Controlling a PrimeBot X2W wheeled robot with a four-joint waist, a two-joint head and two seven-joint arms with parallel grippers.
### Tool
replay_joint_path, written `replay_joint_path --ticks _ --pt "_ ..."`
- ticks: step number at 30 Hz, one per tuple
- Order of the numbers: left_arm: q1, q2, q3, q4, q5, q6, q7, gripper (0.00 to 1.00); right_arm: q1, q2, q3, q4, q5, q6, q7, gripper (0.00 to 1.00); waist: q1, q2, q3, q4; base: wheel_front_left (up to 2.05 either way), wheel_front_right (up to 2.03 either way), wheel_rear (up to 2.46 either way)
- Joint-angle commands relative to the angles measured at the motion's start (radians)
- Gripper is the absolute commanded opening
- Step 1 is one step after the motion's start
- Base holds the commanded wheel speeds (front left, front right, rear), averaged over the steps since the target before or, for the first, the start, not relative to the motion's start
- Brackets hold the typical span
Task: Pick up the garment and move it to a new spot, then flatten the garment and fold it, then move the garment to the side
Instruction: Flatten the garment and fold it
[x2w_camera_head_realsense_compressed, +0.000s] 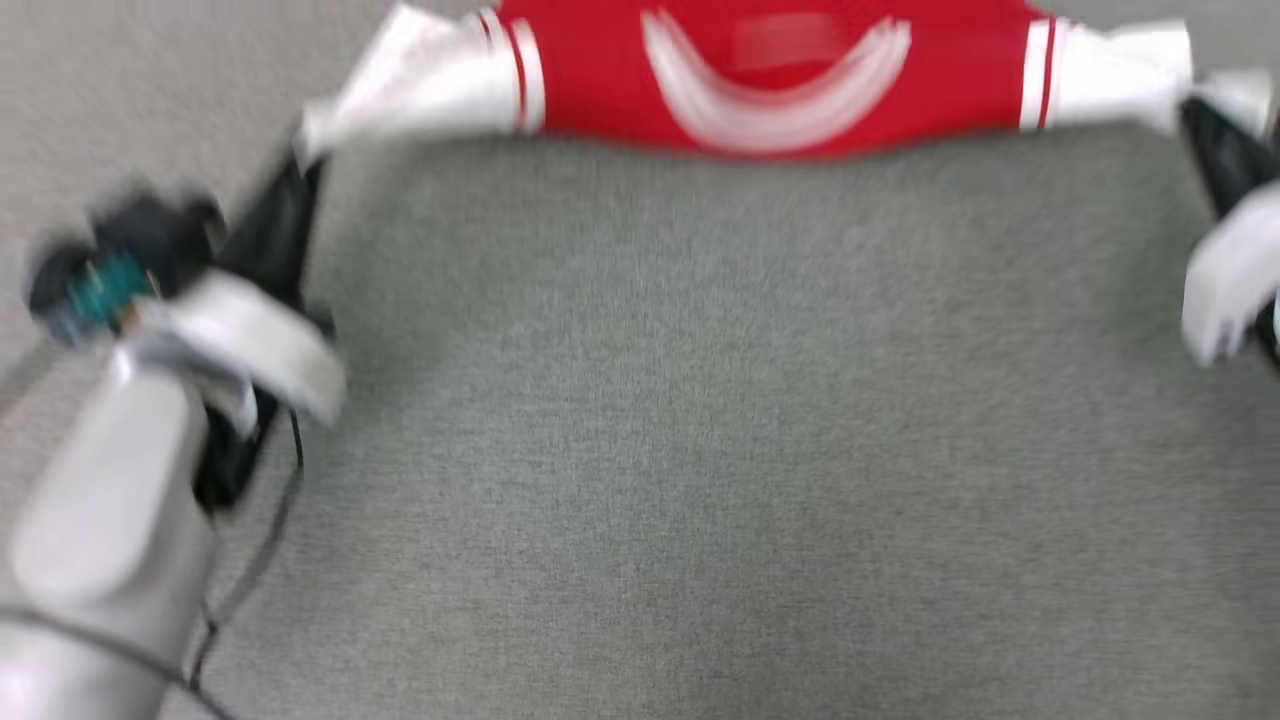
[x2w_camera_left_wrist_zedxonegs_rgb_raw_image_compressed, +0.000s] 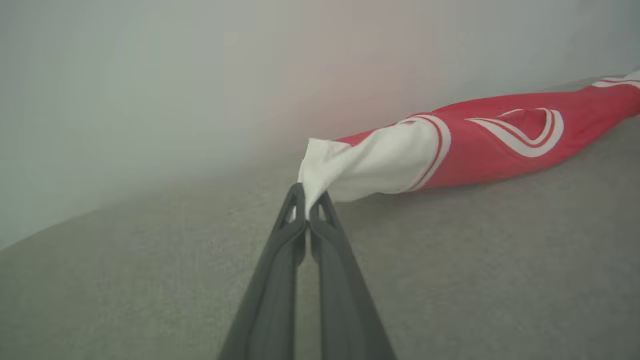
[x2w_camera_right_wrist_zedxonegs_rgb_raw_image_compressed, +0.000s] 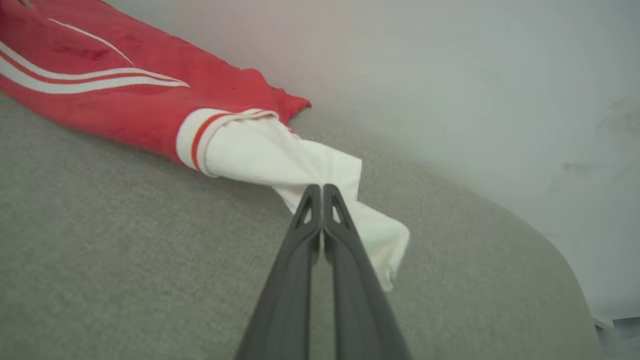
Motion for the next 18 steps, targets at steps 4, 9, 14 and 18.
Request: replay_joint_path --ticks 4,9,14,18 --pt "0.161 0.019 -0.018 -0.015 -0.018 0.005 0.002 0.0 0.168 -0.049 0.0 -0.077 0.082 -0.002 0.03 0.0 0.0002 0.0 -0.125 -0.011 0.0 0.0 0.0" --pt "0.333 0.067 -0.052 -0.021 -0.005 0.02 0.022 0.0 0.341 -0.09 0.003 -0.166 0.131 -0.002 0.074 0.0 0.0002 0.0 -0.196 -0.022 0.0 0.0 0.0" --pt "0.459 0.077 -0.06 -0.036 -0.044 0.031 0.047 0.0 0.486 -0.121 0.003 -0.228 0.157 -0.002 0.125 0.0 0.0002 0.0 -0.254 -0.026 0.0 0.0 0.0" --pt "0.551 0.08 -0.06 -0.071 -0.079 0.046 0.062 0.0 0.592 -0.147 -0.012 -0.264 0.167 -0.002 0.143 0.0 0.0002 0.0 -0.29 -0.029 0.0 0.0 0.0"
